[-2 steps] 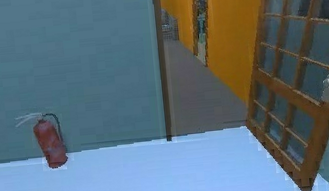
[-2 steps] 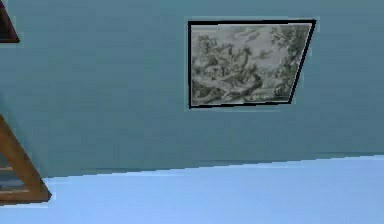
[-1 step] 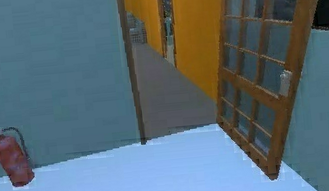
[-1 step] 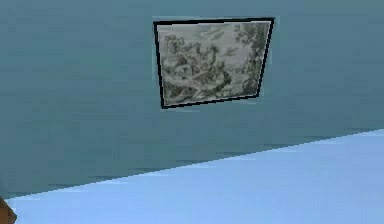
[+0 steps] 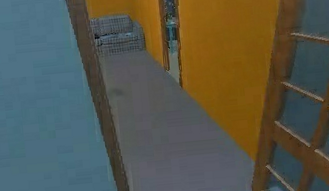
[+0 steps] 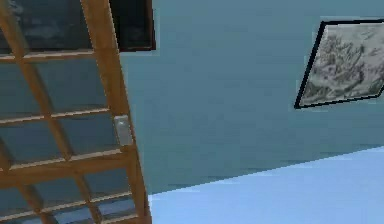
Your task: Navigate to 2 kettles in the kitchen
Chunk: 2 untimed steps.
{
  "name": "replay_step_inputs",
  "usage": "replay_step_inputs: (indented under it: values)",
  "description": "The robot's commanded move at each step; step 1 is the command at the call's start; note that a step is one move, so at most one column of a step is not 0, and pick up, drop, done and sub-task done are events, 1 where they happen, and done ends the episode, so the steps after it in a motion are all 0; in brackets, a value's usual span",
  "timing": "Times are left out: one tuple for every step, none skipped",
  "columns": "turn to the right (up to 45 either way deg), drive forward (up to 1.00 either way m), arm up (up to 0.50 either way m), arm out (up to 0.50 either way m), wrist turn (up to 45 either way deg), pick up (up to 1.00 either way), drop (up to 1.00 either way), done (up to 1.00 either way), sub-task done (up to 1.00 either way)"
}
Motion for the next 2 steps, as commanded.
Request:
replay_step_inputs:
  values:
    - [0.0,1.00,0.00,0.00,0.0,0.00,0.00,0.00,0.00]
    - [6.0,0.00,0.00,0.00,0.0,0.00,0.00,0.00,0.00]
